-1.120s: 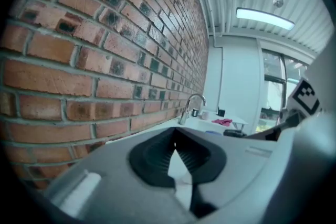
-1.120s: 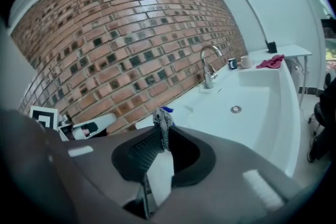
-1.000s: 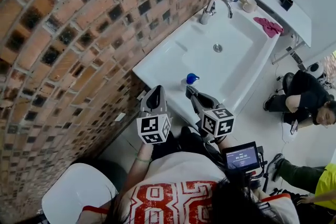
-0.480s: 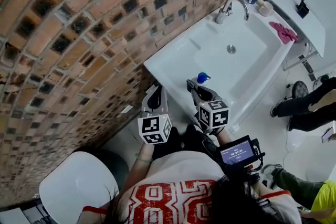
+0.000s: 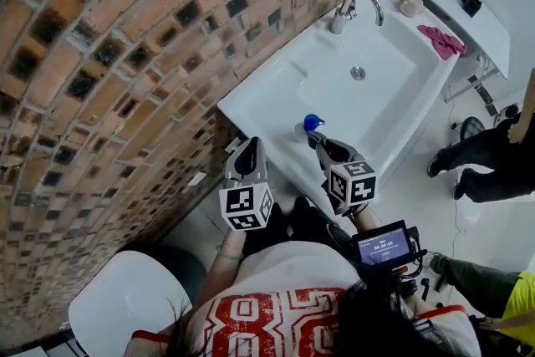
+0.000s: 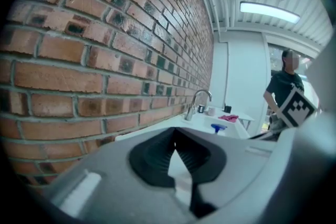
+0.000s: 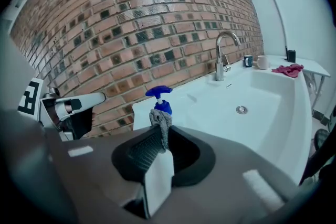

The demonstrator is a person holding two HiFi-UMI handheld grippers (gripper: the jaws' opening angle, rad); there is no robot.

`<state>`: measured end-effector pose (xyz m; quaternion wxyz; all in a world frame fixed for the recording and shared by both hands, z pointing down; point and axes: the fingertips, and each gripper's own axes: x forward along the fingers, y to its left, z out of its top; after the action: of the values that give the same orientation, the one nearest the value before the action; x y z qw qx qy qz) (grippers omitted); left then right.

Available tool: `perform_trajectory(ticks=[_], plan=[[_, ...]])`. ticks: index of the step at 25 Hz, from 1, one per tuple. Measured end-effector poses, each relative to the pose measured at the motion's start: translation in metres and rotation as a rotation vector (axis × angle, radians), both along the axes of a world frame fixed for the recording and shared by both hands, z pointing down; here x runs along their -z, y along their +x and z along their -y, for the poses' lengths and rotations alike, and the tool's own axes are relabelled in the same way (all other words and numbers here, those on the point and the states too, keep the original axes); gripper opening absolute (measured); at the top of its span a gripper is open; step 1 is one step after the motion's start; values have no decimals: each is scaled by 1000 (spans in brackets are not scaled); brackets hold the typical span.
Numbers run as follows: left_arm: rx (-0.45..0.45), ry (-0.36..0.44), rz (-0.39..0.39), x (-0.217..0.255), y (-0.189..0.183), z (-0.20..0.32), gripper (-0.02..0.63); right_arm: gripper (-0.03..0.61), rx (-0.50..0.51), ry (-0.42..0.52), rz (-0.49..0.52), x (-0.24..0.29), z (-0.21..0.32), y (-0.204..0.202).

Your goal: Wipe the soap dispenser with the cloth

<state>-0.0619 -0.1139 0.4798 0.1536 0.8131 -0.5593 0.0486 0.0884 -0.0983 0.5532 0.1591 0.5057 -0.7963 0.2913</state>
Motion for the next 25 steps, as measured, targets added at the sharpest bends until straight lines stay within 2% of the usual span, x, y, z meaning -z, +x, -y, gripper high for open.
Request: perform_trajectory(ticks=[13,16,20,25], plan=[[11,1,2,0,-5,1,3,46,-110,-16,-27,-12,5,45],[19,-1,3,-1,-7,1,3,46,-115,-13,-14,-10,-2,44],[34,-3,3,-2,-13,0,3,46,-39,-15,11,-11,-16,8],[42,2,4,0,-18,-2,3,46,99,-26,-12,-22,-19,-39]])
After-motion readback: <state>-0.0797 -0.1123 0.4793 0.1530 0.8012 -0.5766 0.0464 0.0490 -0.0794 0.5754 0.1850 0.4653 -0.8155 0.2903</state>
